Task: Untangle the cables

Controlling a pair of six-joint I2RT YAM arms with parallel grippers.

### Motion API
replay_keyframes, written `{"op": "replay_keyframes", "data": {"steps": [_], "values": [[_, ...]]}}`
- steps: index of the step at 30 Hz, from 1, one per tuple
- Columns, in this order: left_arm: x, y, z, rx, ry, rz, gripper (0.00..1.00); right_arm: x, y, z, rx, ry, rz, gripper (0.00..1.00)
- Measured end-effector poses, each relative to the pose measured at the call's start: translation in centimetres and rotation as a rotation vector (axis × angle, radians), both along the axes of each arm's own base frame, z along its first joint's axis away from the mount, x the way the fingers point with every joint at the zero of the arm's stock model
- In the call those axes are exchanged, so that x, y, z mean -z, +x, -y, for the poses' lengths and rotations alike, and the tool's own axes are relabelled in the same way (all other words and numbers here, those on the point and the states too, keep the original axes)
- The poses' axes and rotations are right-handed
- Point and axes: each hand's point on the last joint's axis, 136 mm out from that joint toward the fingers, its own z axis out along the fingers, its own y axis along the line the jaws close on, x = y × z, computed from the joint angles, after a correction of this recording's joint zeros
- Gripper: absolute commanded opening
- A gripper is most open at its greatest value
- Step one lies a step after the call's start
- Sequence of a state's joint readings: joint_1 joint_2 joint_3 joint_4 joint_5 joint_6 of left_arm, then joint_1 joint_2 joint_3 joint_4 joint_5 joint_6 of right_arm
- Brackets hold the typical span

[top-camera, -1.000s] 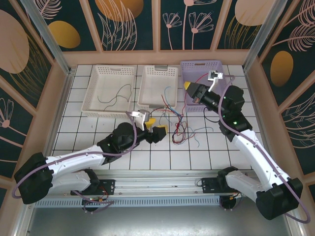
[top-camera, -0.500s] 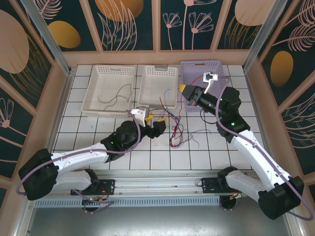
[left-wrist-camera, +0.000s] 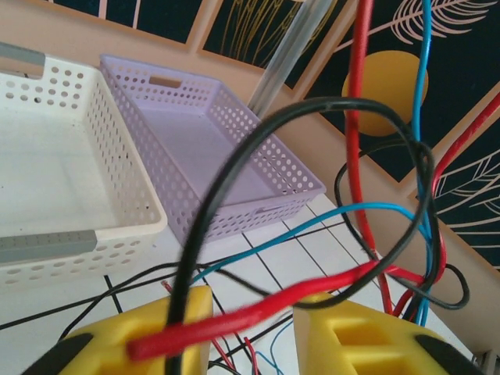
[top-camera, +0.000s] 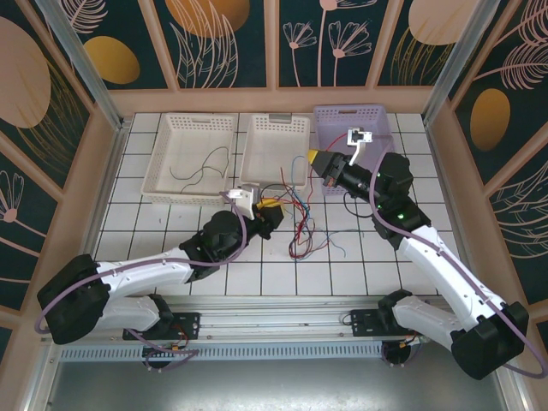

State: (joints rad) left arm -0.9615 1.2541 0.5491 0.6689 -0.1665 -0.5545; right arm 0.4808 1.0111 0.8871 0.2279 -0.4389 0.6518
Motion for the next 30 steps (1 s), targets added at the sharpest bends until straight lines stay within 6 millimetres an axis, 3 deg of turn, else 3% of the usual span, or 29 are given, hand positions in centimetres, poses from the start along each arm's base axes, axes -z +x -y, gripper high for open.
{"op": "replay_keyframes", "data": {"steps": [4,10,11,13,16,20,25,30], "values": [[0.8,-0.4,-0.5,0.003,0.009,-0.011,0.0,0.1,0.3,0.3,0.025,-0.008,0.008,0.0],[0.8,-1.3,-1.5,0.014,-0.012,-0.012,0.0,0.4,0.7,0.6,0.053,-0.016,0.002,0.0],[0.6,-1.5,-1.6,0.018,-0.016,-0.01,0.06,0.5,0.7,0.6,0.054,-0.017,0.001,0.0],[0.3,-2.1,-1.9,0.034,-0.035,-0.009,0.31,0.9,0.8,0.6,0.055,-0.021,-0.006,0.0],[-0.5,-3.2,-2.0,0.082,-0.071,-0.008,0.51,1.1,0.8,0.6,0.057,-0.023,-0.01,0.0],[-2.6,-4.8,-1.9,0.162,-0.128,0.011,0.65,1.1,0.9,0.7,0.065,-0.024,-0.011,0.0],[-4.9,-6.8,-2.1,0.252,-0.179,0.039,0.7,1.1,1.0,0.8,0.072,-0.023,-0.012,0.0],[-3.5,-7.8,-0.7,0.342,-0.159,-0.017,0.71,1.3,1.1,0.6,0.068,-0.026,-0.016,0.0]]}}
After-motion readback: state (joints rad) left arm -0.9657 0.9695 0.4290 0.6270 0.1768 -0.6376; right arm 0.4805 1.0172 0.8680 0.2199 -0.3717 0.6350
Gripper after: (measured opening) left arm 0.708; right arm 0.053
